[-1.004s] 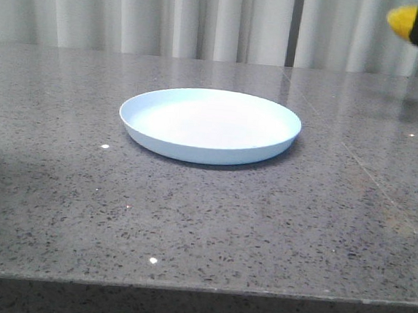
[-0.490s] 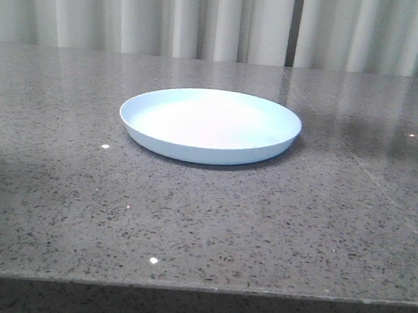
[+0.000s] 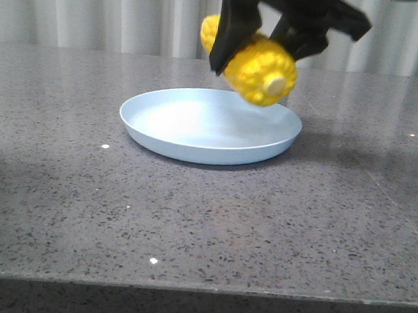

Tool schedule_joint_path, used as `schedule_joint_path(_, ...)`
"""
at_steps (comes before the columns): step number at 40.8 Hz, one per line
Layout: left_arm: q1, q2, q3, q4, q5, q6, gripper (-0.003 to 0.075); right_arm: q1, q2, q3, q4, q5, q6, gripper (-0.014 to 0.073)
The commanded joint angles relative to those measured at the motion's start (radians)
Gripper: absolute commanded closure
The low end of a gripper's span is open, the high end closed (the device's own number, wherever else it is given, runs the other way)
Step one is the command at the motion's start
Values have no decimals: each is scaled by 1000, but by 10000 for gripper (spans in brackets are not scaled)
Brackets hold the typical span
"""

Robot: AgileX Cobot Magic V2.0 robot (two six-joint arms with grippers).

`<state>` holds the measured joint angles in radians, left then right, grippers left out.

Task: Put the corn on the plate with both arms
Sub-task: 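Carry the corn with the right gripper over the plate and lower it, then open the right gripper and lift it off the corn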

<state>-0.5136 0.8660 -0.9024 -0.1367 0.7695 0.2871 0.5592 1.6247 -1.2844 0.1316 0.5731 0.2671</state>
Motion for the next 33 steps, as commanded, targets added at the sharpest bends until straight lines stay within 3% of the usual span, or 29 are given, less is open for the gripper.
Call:
schedule_joint_path(1,-7,-4,-25,-12,-72,-7,409,1,1,-22,8,-116,19,340)
schedule_joint_path(17,-7,-4,-25,-12,-72,-7,409,1,44,-27,18,-127,19,25)
schedule_joint_path(26,-7,-4,-25,-12,-72,-7,409,1,-76,-27,-37,-100,19,11)
schedule_joint_path(33,-7,-4,-25,-12,-72,-7,409,1,-223,-27,-161,3,19,11)
